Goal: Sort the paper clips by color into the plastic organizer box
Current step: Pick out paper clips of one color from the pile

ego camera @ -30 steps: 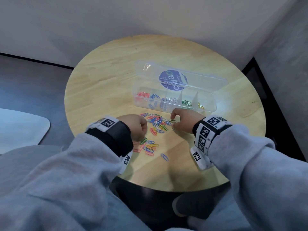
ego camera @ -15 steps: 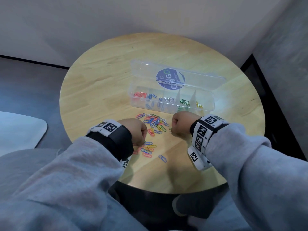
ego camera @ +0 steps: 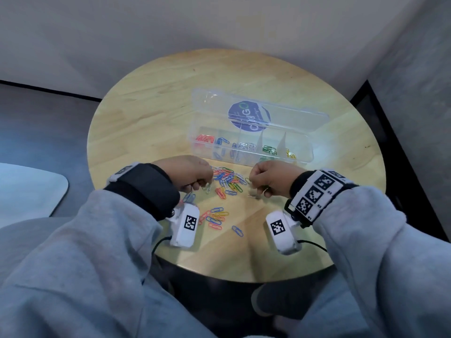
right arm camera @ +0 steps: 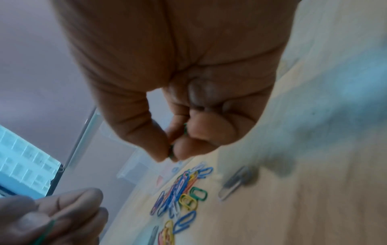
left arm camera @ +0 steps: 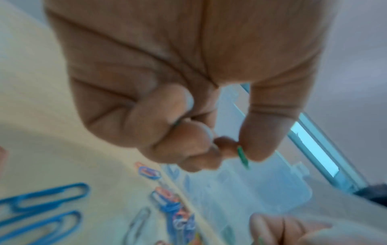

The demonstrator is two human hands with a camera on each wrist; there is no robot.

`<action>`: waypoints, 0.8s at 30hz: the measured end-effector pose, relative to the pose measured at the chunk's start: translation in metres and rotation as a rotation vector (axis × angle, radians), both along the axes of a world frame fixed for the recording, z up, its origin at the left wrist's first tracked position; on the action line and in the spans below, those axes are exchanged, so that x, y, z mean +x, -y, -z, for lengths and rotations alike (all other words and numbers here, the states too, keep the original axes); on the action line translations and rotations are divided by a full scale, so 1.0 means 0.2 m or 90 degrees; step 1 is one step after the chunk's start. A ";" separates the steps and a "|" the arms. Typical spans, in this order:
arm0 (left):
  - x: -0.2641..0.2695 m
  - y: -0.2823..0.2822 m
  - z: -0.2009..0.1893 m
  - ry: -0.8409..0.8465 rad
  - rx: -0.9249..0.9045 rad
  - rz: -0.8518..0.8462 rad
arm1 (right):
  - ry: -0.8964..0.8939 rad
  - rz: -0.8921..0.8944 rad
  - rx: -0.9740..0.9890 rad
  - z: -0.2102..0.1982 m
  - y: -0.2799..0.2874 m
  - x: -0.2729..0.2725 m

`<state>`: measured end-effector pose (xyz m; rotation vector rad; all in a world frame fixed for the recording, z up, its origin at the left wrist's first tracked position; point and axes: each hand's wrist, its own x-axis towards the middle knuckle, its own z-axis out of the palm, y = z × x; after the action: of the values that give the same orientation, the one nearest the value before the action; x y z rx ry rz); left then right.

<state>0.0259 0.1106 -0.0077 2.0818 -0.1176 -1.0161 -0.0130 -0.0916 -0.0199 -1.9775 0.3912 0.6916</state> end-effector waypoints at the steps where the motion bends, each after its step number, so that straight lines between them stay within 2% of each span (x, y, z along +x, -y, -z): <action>1: 0.01 0.00 -0.01 -0.016 -0.045 -0.048 | -0.011 0.029 0.051 0.01 0.00 0.00; 3: 0.02 -0.02 -0.02 -0.048 -0.124 -0.134 | -0.038 0.061 0.115 0.01 -0.01 0.01; 7: 0.04 -0.06 -0.03 -0.090 -0.213 -0.261 | -0.080 0.083 0.102 0.01 -0.02 0.01; 11: 0.04 -0.07 -0.05 -0.102 -0.259 -0.302 | -0.099 0.110 0.083 0.02 -0.04 0.02; 14: 0.04 -0.07 -0.05 -0.088 -0.258 -0.321 | -0.103 0.076 0.007 -0.01 -0.07 0.02; 19: 0.07 -0.08 -0.04 -0.030 -0.153 -0.314 | -0.100 -0.095 -0.175 -0.03 -0.11 0.03; 21: 0.08 -0.08 -0.03 0.006 -0.071 -0.259 | -0.037 -0.117 -0.268 -0.03 -0.12 0.03; 24: 0.09 -0.06 0.01 0.082 0.057 -0.120 | -0.002 -0.149 -0.293 -0.02 -0.13 0.02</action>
<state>0.0438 0.1222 -0.0092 2.1921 0.0604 -0.7868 -0.0081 -0.0658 -0.0168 -2.4866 0.3451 0.8027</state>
